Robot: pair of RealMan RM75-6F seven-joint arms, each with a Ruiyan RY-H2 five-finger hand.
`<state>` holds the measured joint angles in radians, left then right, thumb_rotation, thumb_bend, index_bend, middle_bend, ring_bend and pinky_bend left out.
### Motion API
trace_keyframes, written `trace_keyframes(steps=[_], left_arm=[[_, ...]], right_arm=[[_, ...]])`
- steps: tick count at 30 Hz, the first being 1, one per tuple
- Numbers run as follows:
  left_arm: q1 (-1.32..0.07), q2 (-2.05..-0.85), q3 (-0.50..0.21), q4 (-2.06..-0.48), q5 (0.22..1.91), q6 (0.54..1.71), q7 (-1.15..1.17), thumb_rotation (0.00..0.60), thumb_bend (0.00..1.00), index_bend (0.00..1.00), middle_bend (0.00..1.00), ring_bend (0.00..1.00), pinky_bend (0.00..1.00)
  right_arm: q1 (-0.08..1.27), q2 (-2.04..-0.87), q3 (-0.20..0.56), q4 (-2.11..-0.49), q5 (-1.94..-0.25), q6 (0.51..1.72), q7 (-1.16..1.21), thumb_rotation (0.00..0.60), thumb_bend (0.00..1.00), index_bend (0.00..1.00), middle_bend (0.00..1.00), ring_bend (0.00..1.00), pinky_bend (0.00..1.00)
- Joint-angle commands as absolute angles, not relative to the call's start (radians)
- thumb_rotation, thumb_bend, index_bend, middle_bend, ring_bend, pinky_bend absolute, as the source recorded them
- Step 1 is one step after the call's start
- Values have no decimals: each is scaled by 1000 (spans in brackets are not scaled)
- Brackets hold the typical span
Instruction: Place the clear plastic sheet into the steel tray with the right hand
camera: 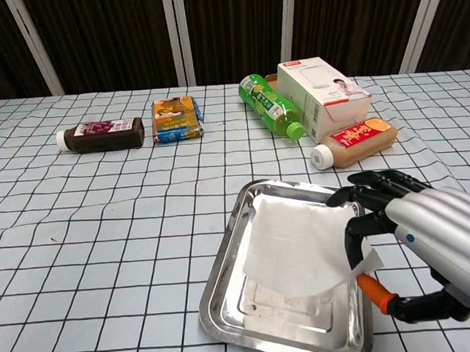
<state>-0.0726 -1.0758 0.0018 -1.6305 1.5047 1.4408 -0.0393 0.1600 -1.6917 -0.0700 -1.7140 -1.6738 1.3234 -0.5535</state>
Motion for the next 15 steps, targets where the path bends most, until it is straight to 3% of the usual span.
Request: trace_keyframes(steps=[1,15], left_arm=[[-72,-1076,3,-1632,1509,1444,-38,600,0,0,0,0,0],[-73,-1073,2,-1629,1506,1441,-50,600,0,0,0,0,0]], right_arm=[[151,-1695,-87,-1727,-1672,1323,-566,600,520,628,191,21,0],[152,-1763,-60,-1735,-1584,1273,-669,600,520,628,191,21,0]])
